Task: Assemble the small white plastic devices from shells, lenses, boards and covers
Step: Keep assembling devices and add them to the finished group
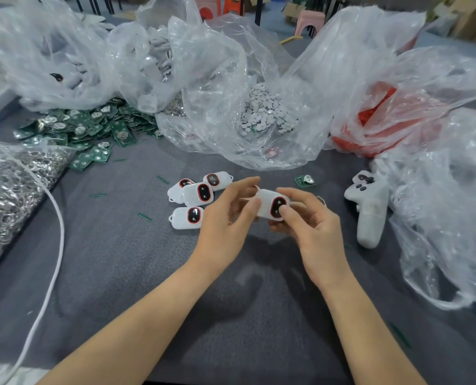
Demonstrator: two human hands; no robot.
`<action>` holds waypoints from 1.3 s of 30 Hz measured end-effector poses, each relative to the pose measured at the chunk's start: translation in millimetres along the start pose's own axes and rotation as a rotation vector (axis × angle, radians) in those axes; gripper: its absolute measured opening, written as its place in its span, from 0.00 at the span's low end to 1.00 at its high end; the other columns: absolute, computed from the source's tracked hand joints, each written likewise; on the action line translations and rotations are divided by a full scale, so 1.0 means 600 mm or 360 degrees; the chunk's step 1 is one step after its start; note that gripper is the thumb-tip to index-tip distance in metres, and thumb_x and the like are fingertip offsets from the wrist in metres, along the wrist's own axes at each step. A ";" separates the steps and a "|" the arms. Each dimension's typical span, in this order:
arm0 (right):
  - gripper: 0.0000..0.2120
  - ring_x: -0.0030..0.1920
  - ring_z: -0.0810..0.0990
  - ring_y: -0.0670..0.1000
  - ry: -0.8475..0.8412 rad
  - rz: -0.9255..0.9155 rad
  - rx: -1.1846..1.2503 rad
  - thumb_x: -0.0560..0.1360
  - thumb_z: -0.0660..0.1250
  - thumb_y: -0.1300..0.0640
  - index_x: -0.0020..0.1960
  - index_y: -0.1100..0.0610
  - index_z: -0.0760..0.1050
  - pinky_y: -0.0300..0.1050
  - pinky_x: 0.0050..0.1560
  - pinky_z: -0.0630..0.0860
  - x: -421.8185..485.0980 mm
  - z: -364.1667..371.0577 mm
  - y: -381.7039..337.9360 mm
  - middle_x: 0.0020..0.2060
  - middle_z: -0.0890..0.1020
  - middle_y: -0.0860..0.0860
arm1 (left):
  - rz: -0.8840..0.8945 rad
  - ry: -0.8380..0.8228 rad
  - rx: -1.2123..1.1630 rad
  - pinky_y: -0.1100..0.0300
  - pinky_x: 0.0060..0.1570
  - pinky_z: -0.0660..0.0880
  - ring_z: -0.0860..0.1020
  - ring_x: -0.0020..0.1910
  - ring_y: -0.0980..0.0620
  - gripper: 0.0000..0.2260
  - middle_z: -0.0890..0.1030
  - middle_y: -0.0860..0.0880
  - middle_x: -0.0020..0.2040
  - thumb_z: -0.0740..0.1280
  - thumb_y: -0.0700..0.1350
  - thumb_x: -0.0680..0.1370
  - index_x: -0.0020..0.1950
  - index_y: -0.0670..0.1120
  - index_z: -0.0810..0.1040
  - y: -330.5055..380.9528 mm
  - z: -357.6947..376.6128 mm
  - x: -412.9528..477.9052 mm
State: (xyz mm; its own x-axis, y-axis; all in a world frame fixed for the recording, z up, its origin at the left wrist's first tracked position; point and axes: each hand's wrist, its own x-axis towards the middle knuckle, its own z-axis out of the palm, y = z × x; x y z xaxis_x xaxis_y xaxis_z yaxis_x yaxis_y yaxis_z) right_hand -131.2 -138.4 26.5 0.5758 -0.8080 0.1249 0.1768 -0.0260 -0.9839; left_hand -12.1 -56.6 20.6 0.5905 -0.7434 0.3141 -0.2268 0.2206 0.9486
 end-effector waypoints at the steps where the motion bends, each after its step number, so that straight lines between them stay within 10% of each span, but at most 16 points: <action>1: 0.10 0.41 0.83 0.48 -0.0022 -0.0036 -0.0081 0.76 0.66 0.64 0.56 0.59 0.79 0.39 0.41 0.80 -0.001 0.001 0.002 0.41 0.85 0.52 | -0.0057 -0.0020 0.0001 0.65 0.45 0.77 0.80 0.48 0.57 0.11 0.82 0.50 0.53 0.64 0.37 0.80 0.59 0.48 0.77 -0.001 0.000 0.002; 7: 0.03 0.36 0.81 0.45 0.0028 -0.0016 -0.0158 0.74 0.69 0.59 0.46 0.56 0.81 0.37 0.39 0.78 0.001 0.004 0.001 0.37 0.84 0.48 | -0.0103 -0.0075 -0.0139 0.69 0.42 0.76 0.79 0.41 0.62 0.12 0.83 0.60 0.43 0.63 0.35 0.79 0.50 0.52 0.79 -0.001 -0.001 0.004; 12: 0.20 0.25 0.72 0.49 -0.0094 0.0047 -0.0164 0.73 0.63 0.45 0.42 0.65 0.76 0.39 0.22 0.67 -0.002 0.012 0.001 0.26 0.76 0.54 | -0.0323 -0.0164 -0.0601 0.61 0.49 0.79 0.80 0.48 0.54 0.08 0.84 0.52 0.47 0.63 0.44 0.77 0.50 0.49 0.81 -0.003 -0.001 0.001; 23: 0.14 0.25 0.69 0.42 -0.0153 -0.0173 -0.0447 0.77 0.61 0.50 0.36 0.56 0.72 0.34 0.28 0.66 -0.010 0.015 0.005 0.24 0.73 0.48 | -0.0775 -0.0250 -0.1044 0.69 0.27 0.68 0.72 0.26 0.59 0.14 0.79 0.48 0.33 0.61 0.49 0.74 0.47 0.40 0.80 -0.002 -0.001 0.004; 39: 0.08 0.28 0.74 0.49 -0.0053 -0.0057 -0.0123 0.74 0.66 0.53 0.39 0.55 0.78 0.38 0.28 0.70 0.007 -0.002 0.001 0.31 0.80 0.51 | -0.0517 -0.0484 -0.0293 0.62 0.27 0.74 0.76 0.27 0.51 0.06 0.78 0.44 0.35 0.60 0.37 0.81 0.47 0.40 0.75 0.013 -0.005 -0.003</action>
State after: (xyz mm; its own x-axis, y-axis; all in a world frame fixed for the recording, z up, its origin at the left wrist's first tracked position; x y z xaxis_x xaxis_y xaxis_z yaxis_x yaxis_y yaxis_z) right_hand -130.0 -142.4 26.4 0.5966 -0.7858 0.1634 0.1365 -0.1012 -0.9855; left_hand -12.5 -51.4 27.3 0.3485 -0.9373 0.0010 0.0892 0.0342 0.9954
